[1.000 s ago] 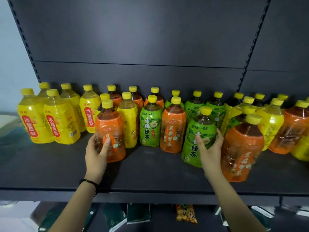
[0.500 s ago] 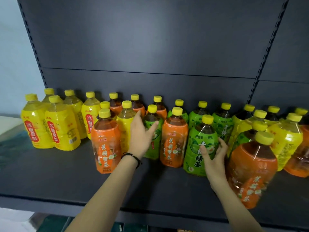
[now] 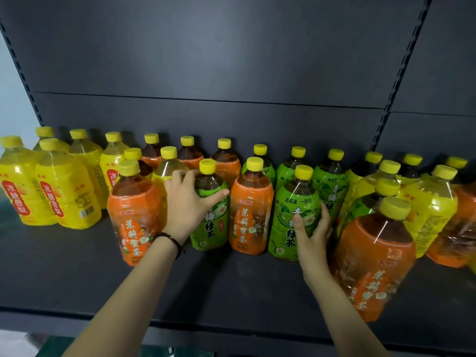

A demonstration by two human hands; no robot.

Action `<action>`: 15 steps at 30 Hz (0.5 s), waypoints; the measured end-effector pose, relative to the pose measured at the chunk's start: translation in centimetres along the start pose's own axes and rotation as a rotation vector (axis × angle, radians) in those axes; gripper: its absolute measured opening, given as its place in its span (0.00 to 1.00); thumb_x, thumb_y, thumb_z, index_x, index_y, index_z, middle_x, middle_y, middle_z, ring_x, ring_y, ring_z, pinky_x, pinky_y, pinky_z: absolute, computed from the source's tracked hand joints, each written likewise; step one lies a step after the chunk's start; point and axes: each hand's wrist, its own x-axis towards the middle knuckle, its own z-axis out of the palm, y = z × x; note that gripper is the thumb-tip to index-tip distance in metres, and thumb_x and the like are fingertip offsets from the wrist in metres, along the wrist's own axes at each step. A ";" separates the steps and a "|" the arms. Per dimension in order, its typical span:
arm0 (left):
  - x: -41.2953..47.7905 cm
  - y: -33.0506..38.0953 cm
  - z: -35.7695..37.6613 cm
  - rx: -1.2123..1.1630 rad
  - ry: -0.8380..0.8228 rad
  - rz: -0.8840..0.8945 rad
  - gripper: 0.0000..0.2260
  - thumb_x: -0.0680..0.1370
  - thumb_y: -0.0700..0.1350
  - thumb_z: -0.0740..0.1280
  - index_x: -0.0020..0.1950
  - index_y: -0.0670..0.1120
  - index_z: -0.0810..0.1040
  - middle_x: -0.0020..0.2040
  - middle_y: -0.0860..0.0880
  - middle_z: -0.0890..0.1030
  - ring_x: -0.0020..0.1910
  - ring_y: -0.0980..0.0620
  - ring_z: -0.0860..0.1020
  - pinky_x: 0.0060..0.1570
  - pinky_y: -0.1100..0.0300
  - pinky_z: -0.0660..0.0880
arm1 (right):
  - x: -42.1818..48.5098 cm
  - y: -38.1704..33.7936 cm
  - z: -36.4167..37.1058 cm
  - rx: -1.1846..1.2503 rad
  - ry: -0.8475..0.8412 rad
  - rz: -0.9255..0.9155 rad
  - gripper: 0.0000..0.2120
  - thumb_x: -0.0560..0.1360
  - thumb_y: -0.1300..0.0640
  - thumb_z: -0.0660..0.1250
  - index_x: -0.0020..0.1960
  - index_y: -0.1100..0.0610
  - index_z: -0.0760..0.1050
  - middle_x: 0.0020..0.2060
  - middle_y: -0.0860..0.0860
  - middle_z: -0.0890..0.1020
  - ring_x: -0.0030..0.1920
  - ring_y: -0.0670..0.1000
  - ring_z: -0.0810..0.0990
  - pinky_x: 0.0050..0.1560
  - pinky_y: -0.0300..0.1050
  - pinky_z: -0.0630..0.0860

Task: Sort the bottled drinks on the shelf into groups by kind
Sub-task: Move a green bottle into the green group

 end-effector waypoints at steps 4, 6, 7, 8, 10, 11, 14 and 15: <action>-0.8 -0.3 -0.5 0.010 -0.052 0.033 0.42 0.60 0.71 0.66 0.65 0.44 0.72 0.63 0.44 0.74 0.62 0.44 0.66 0.57 0.58 0.60 | 0.5 -0.4 0.6 0.039 -0.001 0.002 0.31 0.76 0.46 0.65 0.74 0.39 0.53 0.70 0.43 0.64 0.67 0.44 0.64 0.62 0.44 0.66; -1.0 -0.2 -1.0 -0.001 -0.131 0.063 0.44 0.59 0.71 0.67 0.68 0.46 0.69 0.64 0.47 0.75 0.65 0.44 0.65 0.60 0.54 0.64 | 0.9 -0.3 1.0 0.024 0.018 -0.004 0.31 0.76 0.46 0.65 0.75 0.40 0.54 0.71 0.45 0.65 0.68 0.45 0.65 0.63 0.46 0.68; -1.2 -0.2 -1.4 -0.019 -0.176 0.072 0.45 0.59 0.70 0.69 0.69 0.47 0.68 0.64 0.48 0.75 0.66 0.45 0.66 0.62 0.51 0.67 | 1.1 -0.3 1.1 0.019 0.022 0.000 0.31 0.76 0.46 0.65 0.75 0.40 0.55 0.71 0.46 0.65 0.68 0.46 0.66 0.64 0.47 0.69; -1.3 -0.2 -1.8 -0.048 -0.212 0.081 0.45 0.58 0.69 0.70 0.69 0.47 0.67 0.64 0.48 0.75 0.66 0.46 0.67 0.63 0.50 0.69 | 1.2 -0.2 1.1 0.013 0.022 0.008 0.31 0.76 0.47 0.66 0.75 0.40 0.55 0.71 0.47 0.66 0.68 0.47 0.67 0.64 0.48 0.70; -1.6 -0.4 -2.5 -0.077 -0.237 0.099 0.43 0.58 0.68 0.72 0.66 0.47 0.68 0.62 0.48 0.76 0.62 0.47 0.73 0.59 0.49 0.74 | 1.3 0.0 1.3 0.008 0.019 0.016 0.32 0.76 0.47 0.67 0.74 0.41 0.56 0.71 0.47 0.66 0.68 0.47 0.67 0.64 0.48 0.70; -1.9 -0.4 -2.9 -0.073 -0.232 0.104 0.42 0.58 0.67 0.72 0.66 0.47 0.69 0.61 0.48 0.76 0.61 0.48 0.74 0.57 0.51 0.75 | 1.1 0.1 1.5 0.009 0.018 0.010 0.32 0.75 0.46 0.67 0.74 0.40 0.56 0.71 0.47 0.66 0.68 0.47 0.67 0.64 0.48 0.69; -2.6 -0.7 -4.1 -0.124 -0.208 0.095 0.42 0.56 0.65 0.74 0.65 0.47 0.70 0.60 0.48 0.77 0.58 0.50 0.75 0.55 0.58 0.73 | 0.6 0.3 2.5 0.024 -0.005 -0.013 0.32 0.74 0.45 0.68 0.73 0.39 0.57 0.71 0.47 0.66 0.69 0.48 0.66 0.66 0.50 0.68; -2.8 -0.9 -4.6 -0.145 -0.214 0.085 0.42 0.56 0.65 0.74 0.65 0.47 0.71 0.59 0.49 0.77 0.57 0.52 0.75 0.54 0.60 0.72 | 0.5 0.4 2.9 0.025 -0.016 -0.011 0.32 0.74 0.44 0.68 0.73 0.39 0.57 0.71 0.47 0.66 0.69 0.48 0.67 0.66 0.50 0.69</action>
